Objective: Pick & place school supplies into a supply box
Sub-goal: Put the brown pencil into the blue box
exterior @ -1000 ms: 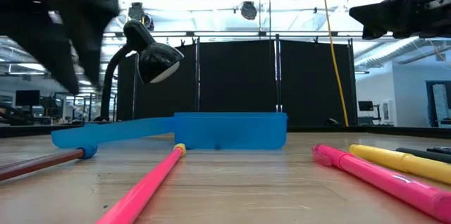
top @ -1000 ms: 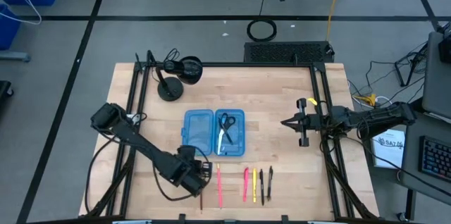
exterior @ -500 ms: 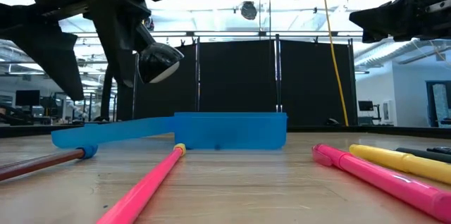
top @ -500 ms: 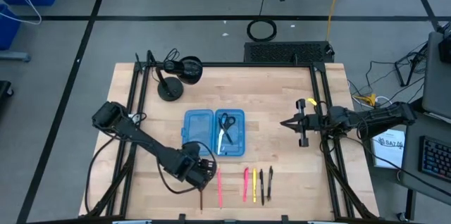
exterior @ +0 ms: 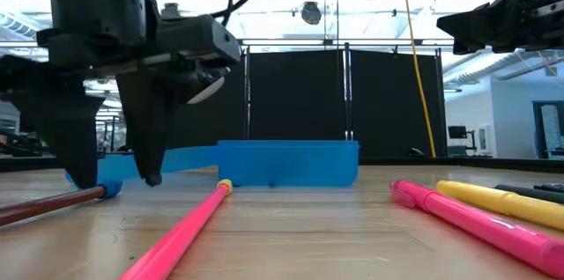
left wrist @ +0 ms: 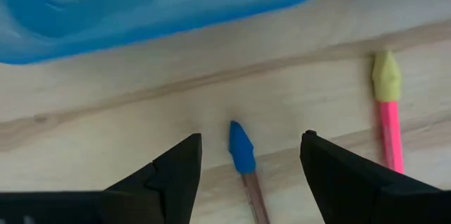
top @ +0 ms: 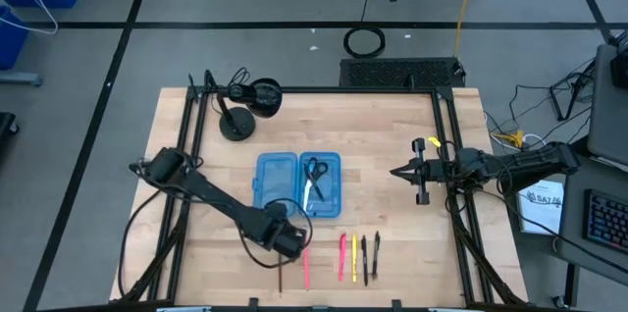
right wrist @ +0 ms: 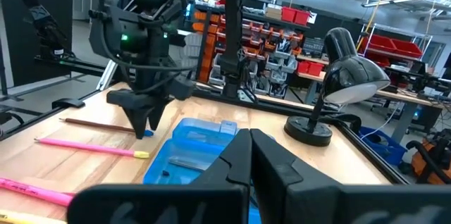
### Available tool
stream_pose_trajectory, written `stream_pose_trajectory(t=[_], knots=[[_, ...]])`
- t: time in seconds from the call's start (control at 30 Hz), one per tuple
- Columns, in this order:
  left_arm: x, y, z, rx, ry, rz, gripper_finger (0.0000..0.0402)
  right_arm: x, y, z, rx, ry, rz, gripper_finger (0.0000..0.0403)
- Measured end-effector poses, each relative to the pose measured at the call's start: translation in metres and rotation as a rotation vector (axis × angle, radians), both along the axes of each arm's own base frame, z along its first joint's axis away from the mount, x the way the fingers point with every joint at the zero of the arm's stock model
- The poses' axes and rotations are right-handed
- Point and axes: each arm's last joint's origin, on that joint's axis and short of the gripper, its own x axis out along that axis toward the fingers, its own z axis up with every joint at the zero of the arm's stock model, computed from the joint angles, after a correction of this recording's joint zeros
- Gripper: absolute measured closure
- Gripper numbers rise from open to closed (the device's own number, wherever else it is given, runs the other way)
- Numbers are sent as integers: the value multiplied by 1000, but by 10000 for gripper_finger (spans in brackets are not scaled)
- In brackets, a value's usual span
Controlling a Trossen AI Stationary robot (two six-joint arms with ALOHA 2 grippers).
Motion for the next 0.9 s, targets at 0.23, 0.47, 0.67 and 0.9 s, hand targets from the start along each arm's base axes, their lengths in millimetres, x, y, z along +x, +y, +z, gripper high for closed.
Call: stream_pose_trajectory(t=[0.23,0.47,0.67,0.9], knots=[[1,-2,-3,-13,5,-6,160,0,0,0,0,0,0,403],[1,-2,-4,-7,8,-47,167,0,0,0,0,0,0,403],[0,-2,-5,2,12,-53,236,0,0,0,0,-1,0,403],[0,-1,-5,6,16,-74,317,0,0,1,1,-7,0,403]])
